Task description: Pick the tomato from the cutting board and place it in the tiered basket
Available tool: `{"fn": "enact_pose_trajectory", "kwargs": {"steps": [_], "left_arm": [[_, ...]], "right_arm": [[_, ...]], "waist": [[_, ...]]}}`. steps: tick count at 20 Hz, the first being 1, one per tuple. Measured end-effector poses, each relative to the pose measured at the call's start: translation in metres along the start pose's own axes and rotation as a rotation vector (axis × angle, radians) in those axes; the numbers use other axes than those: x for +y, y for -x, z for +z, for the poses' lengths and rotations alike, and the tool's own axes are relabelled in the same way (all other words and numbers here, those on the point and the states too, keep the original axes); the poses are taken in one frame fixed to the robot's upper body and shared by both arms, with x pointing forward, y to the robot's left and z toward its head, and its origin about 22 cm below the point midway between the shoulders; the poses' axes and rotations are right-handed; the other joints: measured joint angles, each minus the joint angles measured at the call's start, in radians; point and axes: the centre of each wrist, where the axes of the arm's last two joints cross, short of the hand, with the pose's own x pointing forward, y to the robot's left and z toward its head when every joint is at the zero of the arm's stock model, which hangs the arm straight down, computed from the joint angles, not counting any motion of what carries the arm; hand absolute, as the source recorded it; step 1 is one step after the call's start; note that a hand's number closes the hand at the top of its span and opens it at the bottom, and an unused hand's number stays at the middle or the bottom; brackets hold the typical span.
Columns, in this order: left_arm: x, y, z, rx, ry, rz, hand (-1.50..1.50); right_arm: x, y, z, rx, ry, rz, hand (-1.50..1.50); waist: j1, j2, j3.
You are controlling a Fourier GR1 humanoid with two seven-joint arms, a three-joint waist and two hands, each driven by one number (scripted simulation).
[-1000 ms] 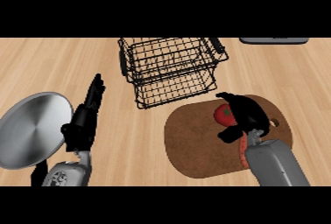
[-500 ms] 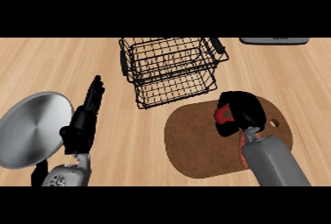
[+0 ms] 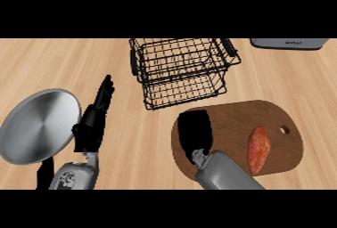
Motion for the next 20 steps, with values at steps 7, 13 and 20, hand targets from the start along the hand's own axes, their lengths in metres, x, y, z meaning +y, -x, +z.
{"fn": "enact_pose_trajectory", "kwargs": {"steps": [7,13,20], "left_arm": [[0.002,-0.001,0.001,-0.005,-0.004,-0.003,0.00],[0.004,0.003,-0.002,0.012,-0.021,-0.007,0.00],[0.007,0.004,-0.002,0.014,-0.039,-0.007,0.00]], "right_arm": [[-0.047,-0.045,0.037,-0.049,0.115,-0.024,1.50],[-0.110,-0.049,0.060,-0.090,0.287,-0.106,1.50],[-0.182,-0.039,0.081,-0.126,0.407,-0.209,1.50]], "waist": [[-0.001,0.001,0.005],[-0.020,-0.004,0.005],[-0.034,-0.011,0.005]]}}
